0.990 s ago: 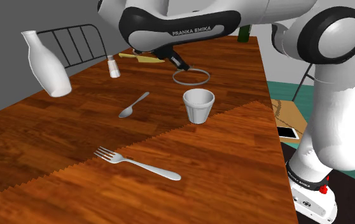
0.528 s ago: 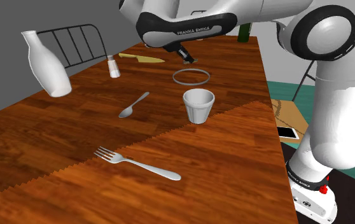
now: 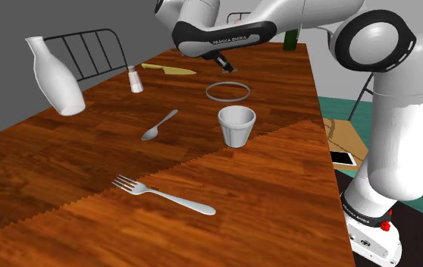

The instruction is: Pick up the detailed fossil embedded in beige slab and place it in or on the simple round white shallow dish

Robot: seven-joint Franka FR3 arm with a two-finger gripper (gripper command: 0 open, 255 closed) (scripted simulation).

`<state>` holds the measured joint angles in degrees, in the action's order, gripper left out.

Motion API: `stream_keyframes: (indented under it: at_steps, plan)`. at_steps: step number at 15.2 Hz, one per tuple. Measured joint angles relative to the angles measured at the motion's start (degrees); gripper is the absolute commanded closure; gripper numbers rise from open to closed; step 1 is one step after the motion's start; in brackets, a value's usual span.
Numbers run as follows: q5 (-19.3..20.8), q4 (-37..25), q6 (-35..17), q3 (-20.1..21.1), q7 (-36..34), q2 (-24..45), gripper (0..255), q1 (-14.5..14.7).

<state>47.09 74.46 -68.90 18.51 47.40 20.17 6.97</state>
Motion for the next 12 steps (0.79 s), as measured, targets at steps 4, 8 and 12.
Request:
stream_keyframes:
  at_steps: [4, 8, 12]
  plan:
    - [-0.8, 3.9, -2.6, 0.1, -2.0, -0.7, 255, -0.7]
    - [-1.4, 7.2, -5.2, 0.1, -4.1, -0.8, 255, -1.2]
    - [-1.5, 8.3, -6.0, 0.1, -4.6, -0.8, 255, -1.4]
